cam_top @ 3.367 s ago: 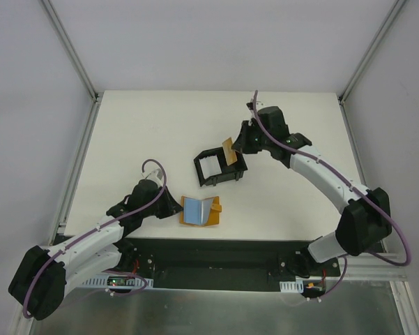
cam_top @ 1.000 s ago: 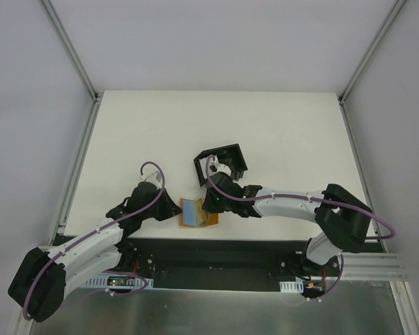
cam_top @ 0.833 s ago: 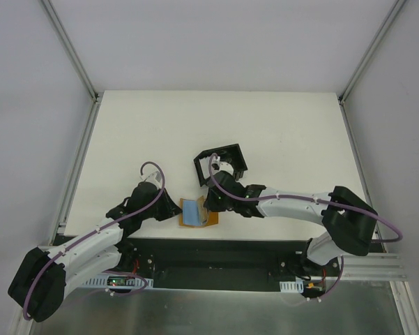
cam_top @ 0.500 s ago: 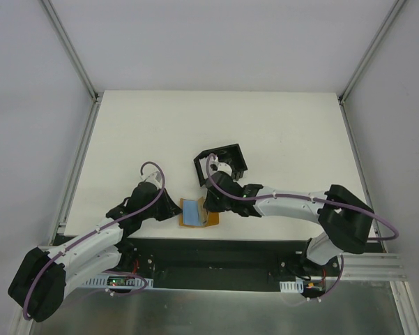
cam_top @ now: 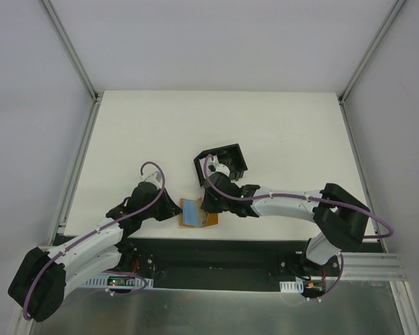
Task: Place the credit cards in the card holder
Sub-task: Insert the credit card into the card holder.
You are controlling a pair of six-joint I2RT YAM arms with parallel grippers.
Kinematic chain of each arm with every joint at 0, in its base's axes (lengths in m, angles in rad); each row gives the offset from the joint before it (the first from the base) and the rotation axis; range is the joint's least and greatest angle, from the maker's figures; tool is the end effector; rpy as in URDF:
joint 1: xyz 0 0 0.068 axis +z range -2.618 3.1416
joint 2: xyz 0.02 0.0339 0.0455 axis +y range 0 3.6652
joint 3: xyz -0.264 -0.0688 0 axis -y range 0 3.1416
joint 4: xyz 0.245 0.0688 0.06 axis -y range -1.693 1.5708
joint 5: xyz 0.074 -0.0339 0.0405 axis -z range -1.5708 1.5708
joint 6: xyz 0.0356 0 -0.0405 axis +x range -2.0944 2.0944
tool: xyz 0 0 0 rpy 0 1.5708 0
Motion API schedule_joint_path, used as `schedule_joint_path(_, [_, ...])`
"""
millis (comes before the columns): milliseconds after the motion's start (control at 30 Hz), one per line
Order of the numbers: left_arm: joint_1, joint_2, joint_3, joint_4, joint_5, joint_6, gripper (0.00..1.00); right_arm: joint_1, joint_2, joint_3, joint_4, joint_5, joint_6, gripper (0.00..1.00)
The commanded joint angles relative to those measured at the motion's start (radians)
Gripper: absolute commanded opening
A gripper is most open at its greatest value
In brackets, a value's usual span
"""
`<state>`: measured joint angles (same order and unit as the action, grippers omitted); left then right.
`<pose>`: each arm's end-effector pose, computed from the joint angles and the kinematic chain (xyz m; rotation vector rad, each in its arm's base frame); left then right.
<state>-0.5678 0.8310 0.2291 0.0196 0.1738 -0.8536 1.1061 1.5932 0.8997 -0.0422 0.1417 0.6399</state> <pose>0.1392 -0.0961 0.1592 -0.2224 2.3102 -0.9681 0.1540 0.2960 0.1936 -0.4827 2.3613 0.7091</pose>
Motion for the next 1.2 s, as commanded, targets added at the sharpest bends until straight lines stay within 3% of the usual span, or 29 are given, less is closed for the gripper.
schedule_joint_path(0, [0.006,0.008,0.007,0.020,0.010,-0.004,0.00,0.009,0.005,0.018,0.031,-0.016,0.007,0.09])
schedule_joint_path(67, [0.006,0.011,0.007,0.022,0.007,-0.002,0.00,0.008,0.008,0.021,0.033,-0.021,0.004,0.09])
schedule_joint_path(200, [0.006,0.014,0.006,0.023,0.012,-0.004,0.00,0.009,0.010,0.021,0.034,-0.019,0.000,0.00])
schedule_joint_path(400, [0.006,0.017,-0.007,0.023,0.007,0.002,0.00,0.003,-0.009,-0.001,0.038,-0.019,-0.002,0.00])
schedule_joint_path(867, [0.006,0.071,-0.079,0.074,-0.023,-0.013,0.00,-0.077,-0.108,-0.263,0.346,-0.093,0.115,0.00])
schedule_joint_path(1167, [0.006,0.088,-0.096,0.097,-0.026,-0.021,0.00,-0.098,-0.062,-0.334,0.496,-0.167,0.158,0.00])
